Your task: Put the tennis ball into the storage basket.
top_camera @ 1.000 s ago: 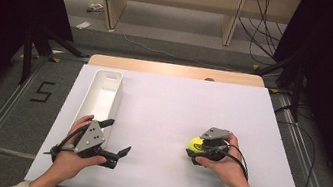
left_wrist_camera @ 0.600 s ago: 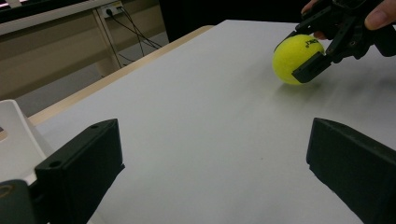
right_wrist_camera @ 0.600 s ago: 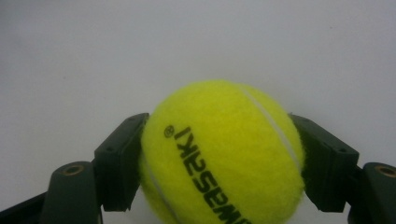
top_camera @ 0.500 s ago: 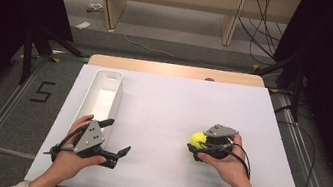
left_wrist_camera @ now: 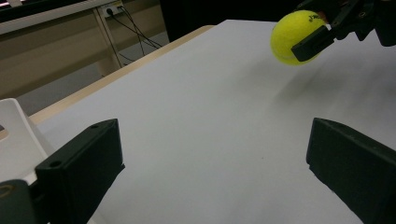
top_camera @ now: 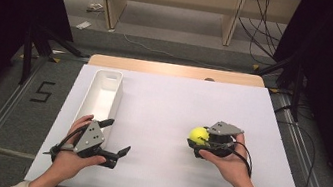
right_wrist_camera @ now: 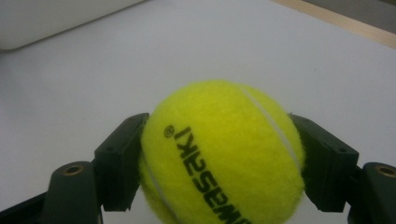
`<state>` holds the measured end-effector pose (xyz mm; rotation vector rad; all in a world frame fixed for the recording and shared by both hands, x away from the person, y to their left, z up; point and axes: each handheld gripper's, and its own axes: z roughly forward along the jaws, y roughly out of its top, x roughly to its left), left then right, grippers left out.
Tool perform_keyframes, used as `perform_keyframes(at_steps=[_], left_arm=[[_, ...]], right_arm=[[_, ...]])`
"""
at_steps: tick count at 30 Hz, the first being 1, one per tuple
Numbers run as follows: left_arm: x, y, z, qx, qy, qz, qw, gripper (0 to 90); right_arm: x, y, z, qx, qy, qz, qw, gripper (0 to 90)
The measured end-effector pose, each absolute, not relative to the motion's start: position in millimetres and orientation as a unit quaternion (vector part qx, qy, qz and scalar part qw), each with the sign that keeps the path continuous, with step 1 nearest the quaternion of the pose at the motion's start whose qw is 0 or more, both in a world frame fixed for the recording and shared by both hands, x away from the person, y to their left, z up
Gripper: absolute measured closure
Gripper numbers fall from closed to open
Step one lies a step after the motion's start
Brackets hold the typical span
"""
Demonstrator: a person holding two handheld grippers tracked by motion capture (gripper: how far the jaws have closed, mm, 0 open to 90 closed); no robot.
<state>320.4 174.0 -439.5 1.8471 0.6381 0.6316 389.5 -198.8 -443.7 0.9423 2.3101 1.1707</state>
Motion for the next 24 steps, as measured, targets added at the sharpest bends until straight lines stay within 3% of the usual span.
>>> perform_keyframes(at_steps=[24], left_arm=[[320.2, 174.2, -440.0, 0.771, 0.266, 0.261, 0.517, 3.2]], right_arm=[[391.1, -192.8, -435.9, 0.334, 0.813, 0.434, 0.199, 26.6]])
